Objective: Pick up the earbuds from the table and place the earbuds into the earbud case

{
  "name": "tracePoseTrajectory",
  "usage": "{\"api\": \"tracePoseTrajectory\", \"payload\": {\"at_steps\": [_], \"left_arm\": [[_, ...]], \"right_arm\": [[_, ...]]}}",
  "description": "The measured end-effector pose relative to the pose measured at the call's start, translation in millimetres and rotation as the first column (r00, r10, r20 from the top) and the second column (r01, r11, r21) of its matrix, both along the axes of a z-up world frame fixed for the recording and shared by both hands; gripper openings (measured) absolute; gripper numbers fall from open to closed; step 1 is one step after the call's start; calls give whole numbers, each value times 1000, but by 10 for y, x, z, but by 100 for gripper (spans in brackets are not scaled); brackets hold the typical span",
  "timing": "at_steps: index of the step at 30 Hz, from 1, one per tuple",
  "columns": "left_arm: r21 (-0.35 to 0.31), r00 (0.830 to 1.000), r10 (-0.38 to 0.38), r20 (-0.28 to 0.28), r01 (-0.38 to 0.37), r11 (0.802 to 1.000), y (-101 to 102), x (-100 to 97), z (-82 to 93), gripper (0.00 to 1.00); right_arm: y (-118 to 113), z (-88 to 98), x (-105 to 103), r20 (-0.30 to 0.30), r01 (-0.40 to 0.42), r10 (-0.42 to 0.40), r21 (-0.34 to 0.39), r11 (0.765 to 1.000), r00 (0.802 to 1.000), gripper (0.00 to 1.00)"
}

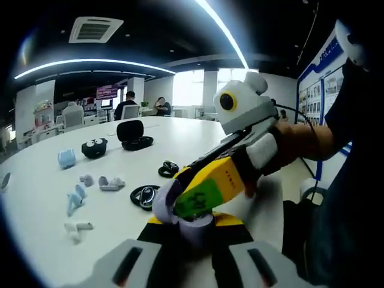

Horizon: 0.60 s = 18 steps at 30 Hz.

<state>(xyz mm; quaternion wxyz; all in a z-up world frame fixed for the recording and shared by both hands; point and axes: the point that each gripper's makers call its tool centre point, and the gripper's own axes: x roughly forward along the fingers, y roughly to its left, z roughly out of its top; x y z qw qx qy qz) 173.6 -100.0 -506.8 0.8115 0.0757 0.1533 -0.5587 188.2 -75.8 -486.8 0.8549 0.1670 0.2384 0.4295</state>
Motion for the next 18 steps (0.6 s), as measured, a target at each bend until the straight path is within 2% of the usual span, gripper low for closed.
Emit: {"api": "tracePoseTrajectory", "payload": {"at_steps": [4,7,10,13,18], "left_arm": [[7,1000,-8,1,8,1000,-8,-8,-3,21],[18,1000,-13,-1,13,1000,-14,-12,-4,21],[30,1000,-14,2,14,999,-19,-17,-6,22],[27,1000,3,3,-3,1000,-9,-20,-13,22],[-16,999,42,6,-42,999,25,-25,-13,22]], "right_arm": [[41,24,-40,51,-20,21,-33,999,998,29],[57,42,-52,102,-38,47,-88,995,994,28],[78,55,-70,125,-50,65,-119,992,990,26],[80,50,-70,127,-56,73,-132,990,989,27],[77,36,-79,110,-59,73,-126,990,991,27]]}}
